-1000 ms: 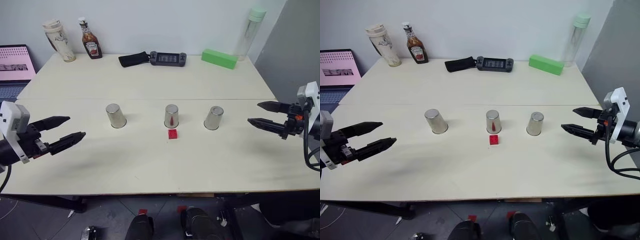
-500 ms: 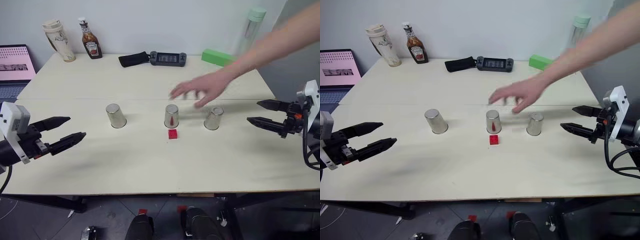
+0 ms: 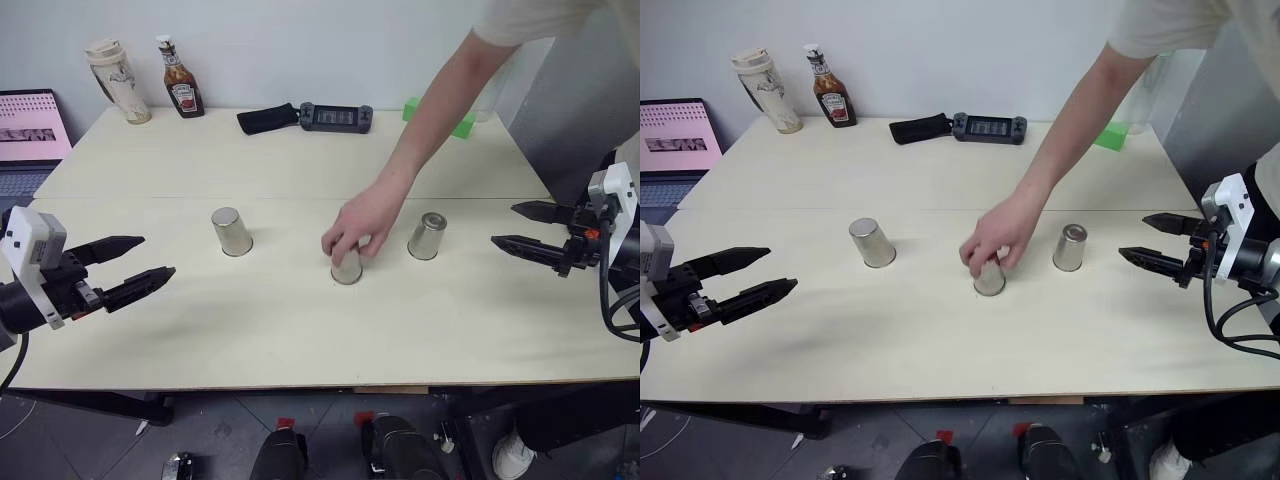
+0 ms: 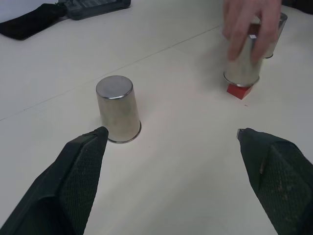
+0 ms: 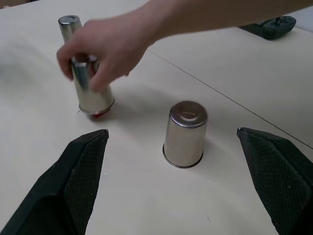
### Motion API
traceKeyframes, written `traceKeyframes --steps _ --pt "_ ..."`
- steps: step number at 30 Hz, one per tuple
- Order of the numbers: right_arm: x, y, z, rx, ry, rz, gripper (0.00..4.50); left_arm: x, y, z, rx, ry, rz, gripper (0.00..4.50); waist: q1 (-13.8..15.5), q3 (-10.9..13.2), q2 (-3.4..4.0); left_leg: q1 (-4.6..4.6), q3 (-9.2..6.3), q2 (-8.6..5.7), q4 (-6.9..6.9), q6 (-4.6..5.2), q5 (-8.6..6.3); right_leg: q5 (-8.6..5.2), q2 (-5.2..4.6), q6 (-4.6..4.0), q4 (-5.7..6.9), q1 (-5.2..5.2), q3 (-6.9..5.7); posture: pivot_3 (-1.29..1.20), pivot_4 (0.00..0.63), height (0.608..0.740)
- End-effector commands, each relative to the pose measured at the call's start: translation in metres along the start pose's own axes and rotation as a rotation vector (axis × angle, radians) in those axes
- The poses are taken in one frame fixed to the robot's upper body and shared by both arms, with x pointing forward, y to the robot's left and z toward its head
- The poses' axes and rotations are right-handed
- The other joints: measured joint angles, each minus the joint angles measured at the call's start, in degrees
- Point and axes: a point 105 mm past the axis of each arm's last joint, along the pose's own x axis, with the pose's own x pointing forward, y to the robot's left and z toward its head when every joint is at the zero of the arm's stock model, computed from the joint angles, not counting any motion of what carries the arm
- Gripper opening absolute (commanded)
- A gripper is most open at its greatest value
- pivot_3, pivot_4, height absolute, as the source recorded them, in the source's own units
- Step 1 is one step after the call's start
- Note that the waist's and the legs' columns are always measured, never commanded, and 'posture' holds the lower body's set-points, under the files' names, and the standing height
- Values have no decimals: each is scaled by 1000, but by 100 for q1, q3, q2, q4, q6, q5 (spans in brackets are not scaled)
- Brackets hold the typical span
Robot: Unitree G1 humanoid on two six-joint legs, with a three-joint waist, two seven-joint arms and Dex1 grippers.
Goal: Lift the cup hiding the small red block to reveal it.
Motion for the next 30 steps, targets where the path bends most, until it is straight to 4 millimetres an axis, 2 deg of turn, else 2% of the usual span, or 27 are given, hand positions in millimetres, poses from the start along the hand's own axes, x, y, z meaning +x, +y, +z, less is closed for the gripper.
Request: traceKeyframes --steps 1,30 --pt "-2 0 8 -37 -17 -9 4475 -2 -1 7 43 -18 3 4500 0 0 0 0 0 0 0 0 0 0 0 0 0 0 0 0 150 740" --pt "-1 -3 6 -41 -3 -24 4475 -1 0 2 50 15 11 4500 0 0 0 0 0 0 0 0 0 3 0 4 0 0 0 0 150 740"
